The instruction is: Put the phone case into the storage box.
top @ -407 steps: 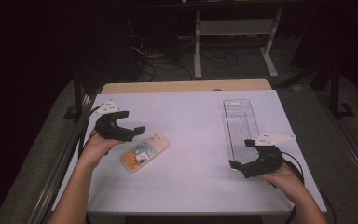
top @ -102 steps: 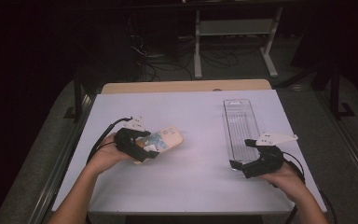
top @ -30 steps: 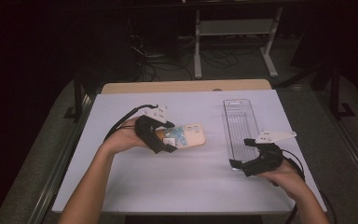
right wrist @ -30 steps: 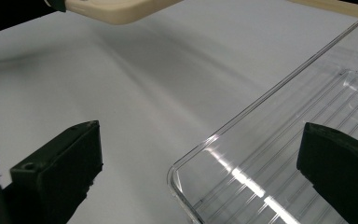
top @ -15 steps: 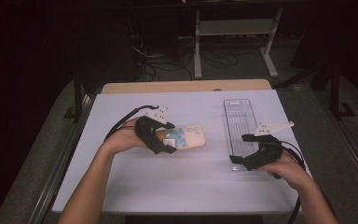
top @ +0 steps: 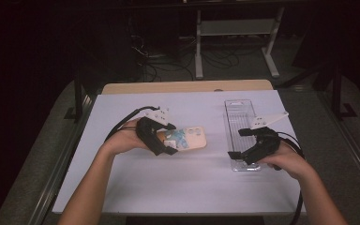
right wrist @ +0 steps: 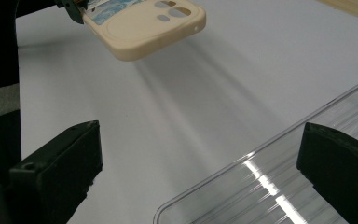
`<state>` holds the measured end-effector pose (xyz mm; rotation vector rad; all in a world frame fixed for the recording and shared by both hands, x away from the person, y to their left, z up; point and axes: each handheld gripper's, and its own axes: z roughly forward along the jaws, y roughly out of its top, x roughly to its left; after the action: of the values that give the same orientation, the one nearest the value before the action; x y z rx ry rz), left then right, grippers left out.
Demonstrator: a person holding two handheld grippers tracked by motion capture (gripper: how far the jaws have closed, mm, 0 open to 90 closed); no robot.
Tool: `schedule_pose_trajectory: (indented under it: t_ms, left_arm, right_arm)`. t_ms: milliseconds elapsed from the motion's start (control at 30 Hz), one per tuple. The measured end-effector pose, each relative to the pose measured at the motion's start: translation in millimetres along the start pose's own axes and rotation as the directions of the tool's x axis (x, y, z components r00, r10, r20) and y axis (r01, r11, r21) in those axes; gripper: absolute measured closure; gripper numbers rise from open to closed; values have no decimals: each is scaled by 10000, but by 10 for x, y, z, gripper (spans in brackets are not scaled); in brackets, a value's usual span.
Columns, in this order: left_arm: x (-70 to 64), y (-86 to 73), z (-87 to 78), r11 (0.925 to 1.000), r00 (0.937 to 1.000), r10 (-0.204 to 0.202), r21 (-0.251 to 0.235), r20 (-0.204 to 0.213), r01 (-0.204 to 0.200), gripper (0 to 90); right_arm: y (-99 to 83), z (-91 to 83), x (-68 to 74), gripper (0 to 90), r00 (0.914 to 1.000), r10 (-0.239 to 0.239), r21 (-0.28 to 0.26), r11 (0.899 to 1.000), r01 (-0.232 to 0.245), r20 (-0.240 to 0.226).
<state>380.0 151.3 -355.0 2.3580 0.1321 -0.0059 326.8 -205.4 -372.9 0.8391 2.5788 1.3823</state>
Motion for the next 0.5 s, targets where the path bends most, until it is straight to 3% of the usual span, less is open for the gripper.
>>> schedule_pose_trajectory:
  t_ms: [500]
  left_arm:
    - [-14, 3, -6, 10000, 9998, 57, 25, 167, -57, 110]
  right_arm:
    - [215, 36, -37, 0, 9962, -673, 265, 9973, 688, -552]
